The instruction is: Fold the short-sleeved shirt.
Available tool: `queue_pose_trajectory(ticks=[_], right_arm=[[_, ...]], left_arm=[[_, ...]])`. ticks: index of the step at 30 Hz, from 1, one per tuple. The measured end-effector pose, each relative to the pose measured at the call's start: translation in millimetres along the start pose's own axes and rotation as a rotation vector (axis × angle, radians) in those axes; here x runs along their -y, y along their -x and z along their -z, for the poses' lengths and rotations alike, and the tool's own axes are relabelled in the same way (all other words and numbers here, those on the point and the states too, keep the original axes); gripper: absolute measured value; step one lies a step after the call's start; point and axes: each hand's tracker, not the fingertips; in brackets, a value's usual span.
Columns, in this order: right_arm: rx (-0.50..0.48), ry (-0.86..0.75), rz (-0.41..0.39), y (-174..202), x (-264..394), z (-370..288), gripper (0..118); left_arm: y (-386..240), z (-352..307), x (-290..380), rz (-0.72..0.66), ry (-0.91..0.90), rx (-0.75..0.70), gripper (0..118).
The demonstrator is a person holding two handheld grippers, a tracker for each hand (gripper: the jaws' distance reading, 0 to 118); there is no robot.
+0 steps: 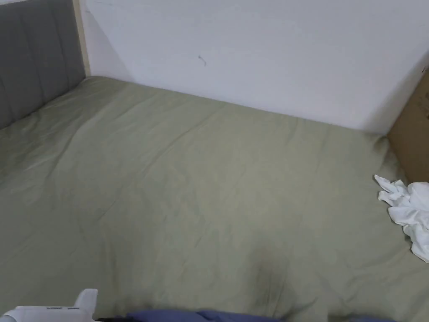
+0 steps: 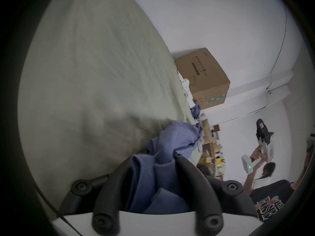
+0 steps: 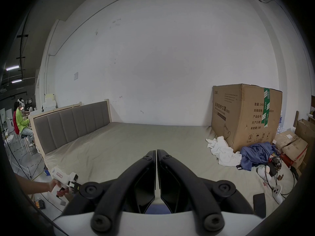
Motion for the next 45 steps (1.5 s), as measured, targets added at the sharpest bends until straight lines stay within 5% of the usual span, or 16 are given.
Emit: queue_pose_trajectory(ticks=[18,23,25,28,30,38,45], right_arm=[[-0.011,-0.002,0.072,-14.5,2.2,-5.1,1],[-0.003,-0.002,0.100,-22.5,5.8,-9.2,1],[-0.004,0.003,0.116,-23.7,7.8,-8.9,1],[-0.013,0.008,0.122,-22.4,7.9,-9.8,1],[-0.017,0.013,0.099,-20.2,7.1,-12.1,1],[-0.012,0.016,0.095,-22.6,8.1,-15.2,1],[-0.003,0.031,0.084,-27.4,11.1,-19.7,1]], left_arm=[[-69.5,-179.3,-78.8,0.092,-0.079,-0.589,21],[-111.4,-165.2,-84.6,0.244,0.041,-0.815,21],[-125.7,-139.7,-88.6,0.187,0.036,-0.941,21],[-141.8,-107.8,-94.4,0.002,-0.029,-0.844,21],[-163.4,-75.9,-88.7,0.122,-0.017,-0.722,21],[-180.3,65.2,-69.2,0.128,0.126,-0.647,24],[-130.5,125.9,-62.6,0.102,0.150,-0.705,64]])
